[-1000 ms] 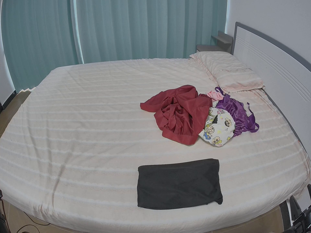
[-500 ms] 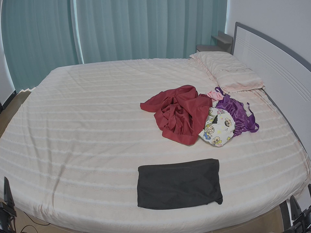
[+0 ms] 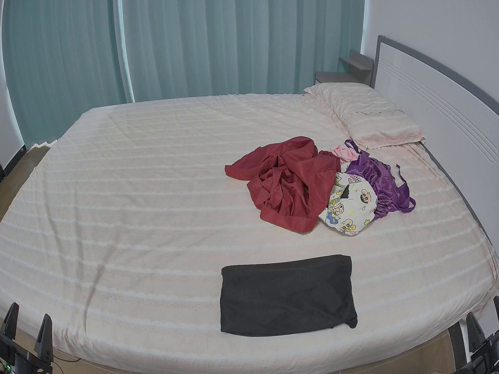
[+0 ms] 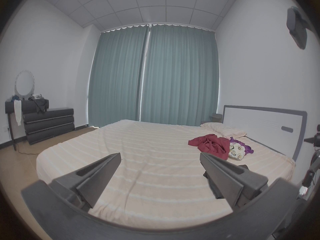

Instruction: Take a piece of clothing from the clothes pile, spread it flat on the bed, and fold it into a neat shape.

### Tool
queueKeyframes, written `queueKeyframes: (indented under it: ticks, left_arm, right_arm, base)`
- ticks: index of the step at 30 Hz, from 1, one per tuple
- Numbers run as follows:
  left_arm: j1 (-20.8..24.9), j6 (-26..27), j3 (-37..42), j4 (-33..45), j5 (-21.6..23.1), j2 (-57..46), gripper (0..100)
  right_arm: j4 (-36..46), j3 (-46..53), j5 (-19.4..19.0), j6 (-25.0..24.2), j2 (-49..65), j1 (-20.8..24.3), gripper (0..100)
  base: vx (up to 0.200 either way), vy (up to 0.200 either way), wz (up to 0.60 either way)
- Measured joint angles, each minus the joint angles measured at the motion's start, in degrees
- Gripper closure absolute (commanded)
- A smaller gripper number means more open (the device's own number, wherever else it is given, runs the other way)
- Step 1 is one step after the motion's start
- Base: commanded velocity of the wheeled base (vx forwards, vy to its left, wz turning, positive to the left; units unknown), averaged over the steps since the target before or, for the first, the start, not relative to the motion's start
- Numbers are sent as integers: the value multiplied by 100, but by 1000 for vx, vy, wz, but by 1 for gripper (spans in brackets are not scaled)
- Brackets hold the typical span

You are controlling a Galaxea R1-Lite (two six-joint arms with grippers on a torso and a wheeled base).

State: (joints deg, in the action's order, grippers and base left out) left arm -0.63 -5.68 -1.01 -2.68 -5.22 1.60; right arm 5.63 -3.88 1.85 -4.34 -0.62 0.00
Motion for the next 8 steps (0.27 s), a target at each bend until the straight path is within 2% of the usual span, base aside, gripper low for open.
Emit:
queueKeyframes:
  ticks: [5,8]
  left_arm:
    - [45,191,0,12,24,-63,0]
    - [48,312,0,15,46,-78,0]
  right_arm:
    - [-13,2,79,51,-1,0,0]
    - [-227,46,305,106,-4,0,0]
  base:
    - [0,0,0]
    - [0,0,0]
